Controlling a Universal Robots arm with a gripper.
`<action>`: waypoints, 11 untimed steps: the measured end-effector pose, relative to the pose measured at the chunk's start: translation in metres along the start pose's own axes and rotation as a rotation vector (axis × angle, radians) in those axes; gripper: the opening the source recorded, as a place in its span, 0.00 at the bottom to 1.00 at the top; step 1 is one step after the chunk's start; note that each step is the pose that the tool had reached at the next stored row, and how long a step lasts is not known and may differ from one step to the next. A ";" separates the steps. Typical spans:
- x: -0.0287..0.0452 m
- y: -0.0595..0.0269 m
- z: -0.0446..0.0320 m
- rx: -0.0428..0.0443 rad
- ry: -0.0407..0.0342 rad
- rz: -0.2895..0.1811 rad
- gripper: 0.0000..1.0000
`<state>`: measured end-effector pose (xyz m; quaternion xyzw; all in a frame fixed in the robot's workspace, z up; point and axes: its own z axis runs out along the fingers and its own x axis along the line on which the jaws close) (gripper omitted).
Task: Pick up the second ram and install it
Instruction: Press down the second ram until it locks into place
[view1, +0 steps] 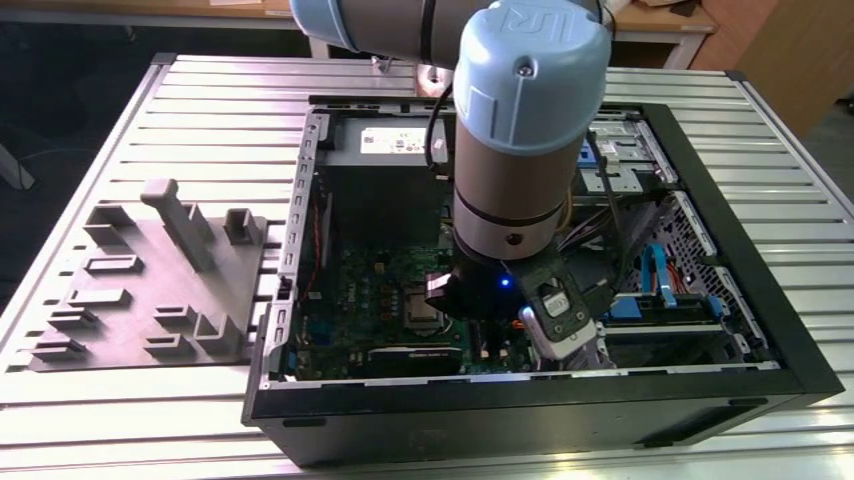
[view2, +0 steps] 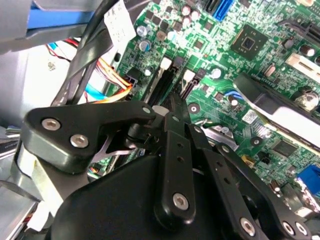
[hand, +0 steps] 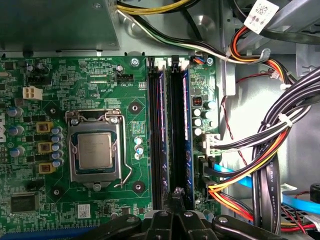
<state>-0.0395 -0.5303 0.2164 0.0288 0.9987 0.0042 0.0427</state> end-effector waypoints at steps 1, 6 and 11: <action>0.0000 0.0000 0.0000 -0.0001 0.0000 0.000 0.10; -0.0001 0.0002 -0.0008 -0.0019 -0.0004 0.000 0.10; -0.0010 0.0003 -0.0106 -0.0012 -0.0003 0.000 0.10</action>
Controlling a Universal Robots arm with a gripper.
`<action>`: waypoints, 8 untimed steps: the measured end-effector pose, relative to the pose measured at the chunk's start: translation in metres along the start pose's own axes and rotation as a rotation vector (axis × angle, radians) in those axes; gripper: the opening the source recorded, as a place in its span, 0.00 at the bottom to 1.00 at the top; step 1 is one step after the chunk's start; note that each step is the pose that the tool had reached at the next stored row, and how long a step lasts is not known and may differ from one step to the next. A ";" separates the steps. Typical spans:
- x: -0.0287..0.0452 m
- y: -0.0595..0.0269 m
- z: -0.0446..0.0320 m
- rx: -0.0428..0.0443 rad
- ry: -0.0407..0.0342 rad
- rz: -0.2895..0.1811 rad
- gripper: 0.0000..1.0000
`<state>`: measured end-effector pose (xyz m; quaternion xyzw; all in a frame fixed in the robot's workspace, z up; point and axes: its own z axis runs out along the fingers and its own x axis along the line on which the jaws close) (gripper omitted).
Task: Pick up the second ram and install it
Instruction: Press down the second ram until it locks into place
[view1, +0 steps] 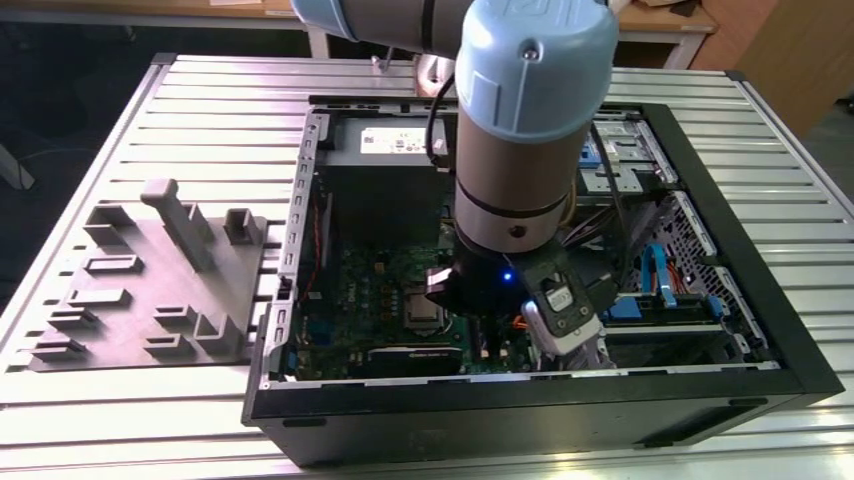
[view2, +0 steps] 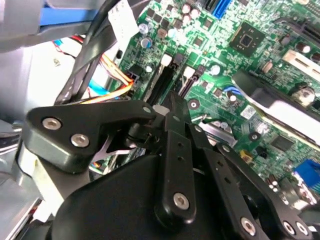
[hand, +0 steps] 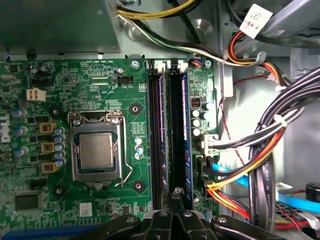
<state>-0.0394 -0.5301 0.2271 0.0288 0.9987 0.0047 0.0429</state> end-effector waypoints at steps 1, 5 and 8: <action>-0.0002 0.0001 -0.0027 0.0002 0.0001 0.000 0.10; -0.0005 0.0002 -0.0057 0.0002 0.0000 0.000 0.10; -0.0004 0.0008 -0.0055 -0.0016 0.0002 0.000 0.10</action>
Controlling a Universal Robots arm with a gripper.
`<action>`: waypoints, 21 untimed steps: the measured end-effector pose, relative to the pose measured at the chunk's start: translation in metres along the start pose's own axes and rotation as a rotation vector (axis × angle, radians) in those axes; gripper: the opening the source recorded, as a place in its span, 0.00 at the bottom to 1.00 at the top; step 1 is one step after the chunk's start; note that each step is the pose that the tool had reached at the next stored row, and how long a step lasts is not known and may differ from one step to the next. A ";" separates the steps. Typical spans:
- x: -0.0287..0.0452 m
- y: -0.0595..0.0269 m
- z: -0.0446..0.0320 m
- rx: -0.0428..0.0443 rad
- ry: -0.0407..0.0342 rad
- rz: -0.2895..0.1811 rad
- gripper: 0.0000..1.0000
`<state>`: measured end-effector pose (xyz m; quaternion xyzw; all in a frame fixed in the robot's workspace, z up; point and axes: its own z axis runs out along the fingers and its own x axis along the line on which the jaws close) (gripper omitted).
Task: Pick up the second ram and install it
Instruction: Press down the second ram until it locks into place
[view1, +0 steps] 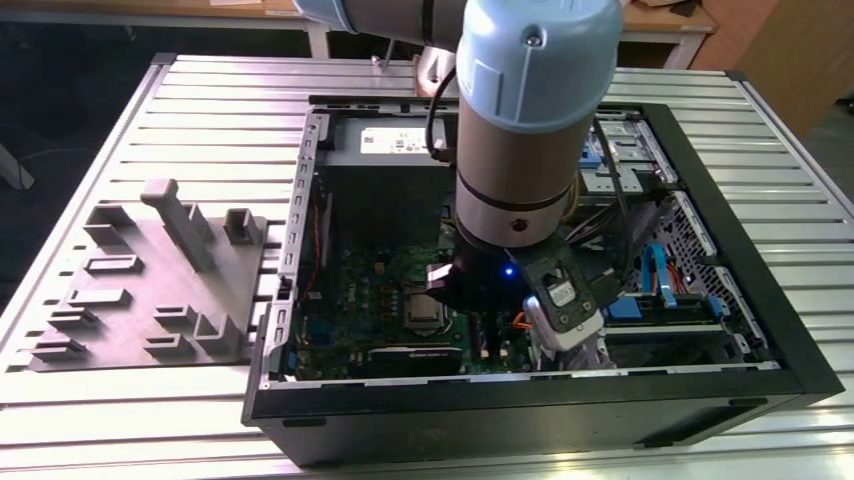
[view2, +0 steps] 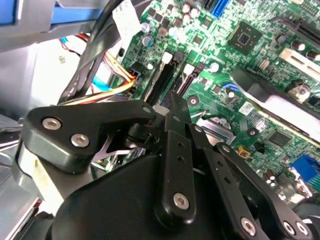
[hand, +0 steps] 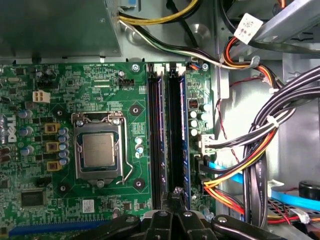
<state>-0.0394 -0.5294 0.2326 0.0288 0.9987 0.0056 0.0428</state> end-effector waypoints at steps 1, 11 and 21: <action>0.0001 0.0011 0.0000 -0.0001 0.0001 0.000 0.10; 0.0014 0.0225 0.0006 -0.0006 0.0001 0.000 0.10; 0.0012 0.0277 -0.0042 -0.0006 0.0001 0.000 0.10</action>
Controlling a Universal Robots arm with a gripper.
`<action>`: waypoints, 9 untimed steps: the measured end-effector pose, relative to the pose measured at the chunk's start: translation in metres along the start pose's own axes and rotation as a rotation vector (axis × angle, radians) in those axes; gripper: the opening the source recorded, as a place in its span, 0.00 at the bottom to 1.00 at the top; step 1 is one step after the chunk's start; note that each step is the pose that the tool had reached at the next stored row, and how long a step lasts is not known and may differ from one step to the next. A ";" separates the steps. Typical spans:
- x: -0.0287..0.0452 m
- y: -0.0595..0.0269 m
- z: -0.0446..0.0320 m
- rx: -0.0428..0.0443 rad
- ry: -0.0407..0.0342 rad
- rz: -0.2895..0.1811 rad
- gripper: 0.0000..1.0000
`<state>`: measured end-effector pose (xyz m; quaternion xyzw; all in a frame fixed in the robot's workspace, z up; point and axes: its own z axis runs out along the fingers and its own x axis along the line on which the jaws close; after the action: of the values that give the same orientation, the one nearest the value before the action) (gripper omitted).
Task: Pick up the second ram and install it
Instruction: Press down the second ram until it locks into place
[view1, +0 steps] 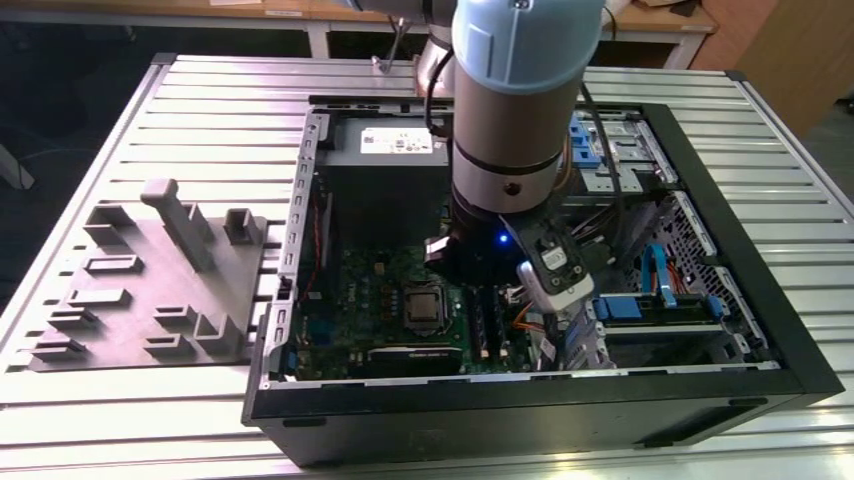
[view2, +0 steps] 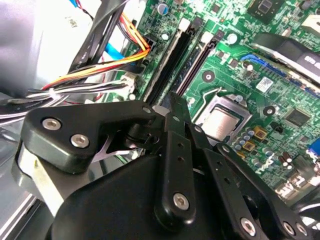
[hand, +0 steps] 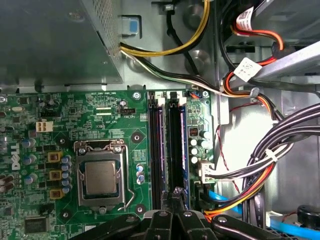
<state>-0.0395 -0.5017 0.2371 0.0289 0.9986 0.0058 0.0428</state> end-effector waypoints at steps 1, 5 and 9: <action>-0.0001 0.0000 -0.0013 0.0001 0.0000 0.000 0.10; -0.0002 0.0001 -0.0021 0.0007 -0.0001 0.000 0.10; -0.0002 0.0000 -0.0022 0.0018 -0.0001 0.000 0.10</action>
<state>-0.0395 -0.5016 0.2393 0.0288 0.9987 0.0049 0.0428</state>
